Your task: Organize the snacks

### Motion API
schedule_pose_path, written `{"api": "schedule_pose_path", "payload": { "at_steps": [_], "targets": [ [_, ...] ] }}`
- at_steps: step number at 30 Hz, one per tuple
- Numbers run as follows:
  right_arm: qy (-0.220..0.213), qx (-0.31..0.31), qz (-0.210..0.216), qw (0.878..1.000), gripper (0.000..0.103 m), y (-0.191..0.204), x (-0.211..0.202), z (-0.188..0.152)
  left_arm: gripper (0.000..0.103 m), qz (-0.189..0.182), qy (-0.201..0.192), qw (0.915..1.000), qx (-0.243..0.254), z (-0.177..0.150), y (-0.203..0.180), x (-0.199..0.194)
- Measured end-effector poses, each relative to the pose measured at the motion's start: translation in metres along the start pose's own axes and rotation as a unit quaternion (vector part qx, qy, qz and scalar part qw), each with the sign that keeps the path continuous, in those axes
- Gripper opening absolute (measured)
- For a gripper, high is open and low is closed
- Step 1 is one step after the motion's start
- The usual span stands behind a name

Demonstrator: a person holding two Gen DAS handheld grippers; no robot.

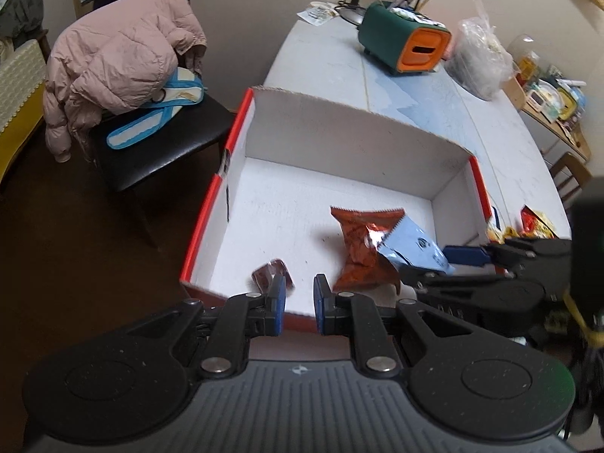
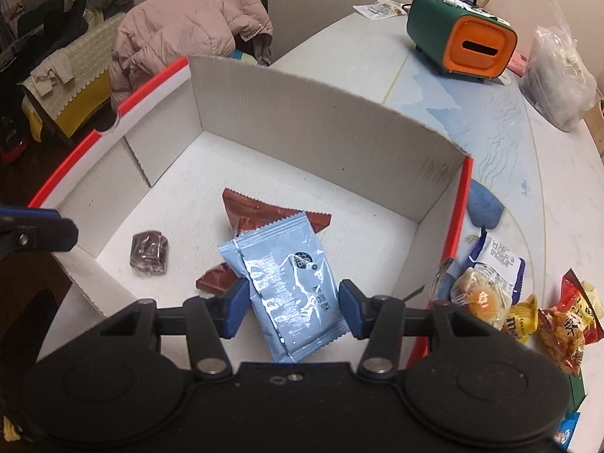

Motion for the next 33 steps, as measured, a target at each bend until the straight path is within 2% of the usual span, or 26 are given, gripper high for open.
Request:
{"api": "schedule_pose_path", "payload": {
  "at_steps": [5, 8, 11, 14, 15, 17, 20, 23, 29, 33],
  "targets": [
    [0.002, 0.006, 0.012, 1.0, 0.056, -0.004, -0.001, -0.003, 0.015, -0.014, -0.013, 0.9992, 0.036, -0.018, -0.007, -0.008],
    [-0.004, 0.009, 0.015, 1.0, 0.063, -0.005, -0.002, -0.003, 0.015, -0.022, -0.012, 0.9984, 0.051, -0.025, -0.011, -0.008],
    [-0.01, 0.01, 0.022, 1.0, 0.064, -0.007, -0.007, -0.004, 0.019, -0.033, -0.003, 0.9972, 0.067, -0.03, -0.015, -0.003],
    [-0.018, 0.013, 0.03, 0.999, 0.07, -0.009, -0.013, -0.005, 0.044, -0.054, 0.011, 0.9944, 0.09, -0.037, -0.021, 0.006],
    [-0.021, 0.014, 0.033, 0.999, 0.074, -0.01, -0.015, -0.005, 0.061, -0.058, 0.015, 0.9937, 0.095, -0.04, -0.022, 0.01],
    [-0.026, 0.014, 0.038, 0.999, 0.077, -0.012, -0.02, -0.006, 0.073, -0.077, 0.024, 0.9914, 0.103, -0.047, -0.025, 0.017],
    [-0.034, 0.013, 0.044, 0.998, 0.081, -0.013, -0.028, -0.009, 0.073, -0.097, 0.053, 0.9872, 0.116, -0.057, -0.031, 0.035],
    [-0.037, 0.014, 0.048, 0.998, 0.082, -0.015, -0.034, -0.012, 0.073, -0.091, 0.071, 0.9835, 0.139, -0.066, -0.039, 0.051],
    [-0.039, 0.017, 0.046, 0.998, 0.082, -0.017, -0.035, -0.018, 0.071, -0.079, 0.076, 0.9744, 0.196, -0.081, -0.059, 0.064],
    [-0.044, 0.014, 0.047, 0.998, 0.082, -0.016, -0.039, -0.021, 0.054, -0.064, 0.076, 0.9714, 0.215, -0.088, -0.064, 0.07]
  ]
}}
Point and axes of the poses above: each gripper's, at about its wrist camera, not at the fingertips, and x roughly the way its jaws point, y to its left, z to its top, the point moved 1 cm from there along x, roughly the way its jaws point, and after that the axes turned 10 degrees about x, right-handed, at the moved point
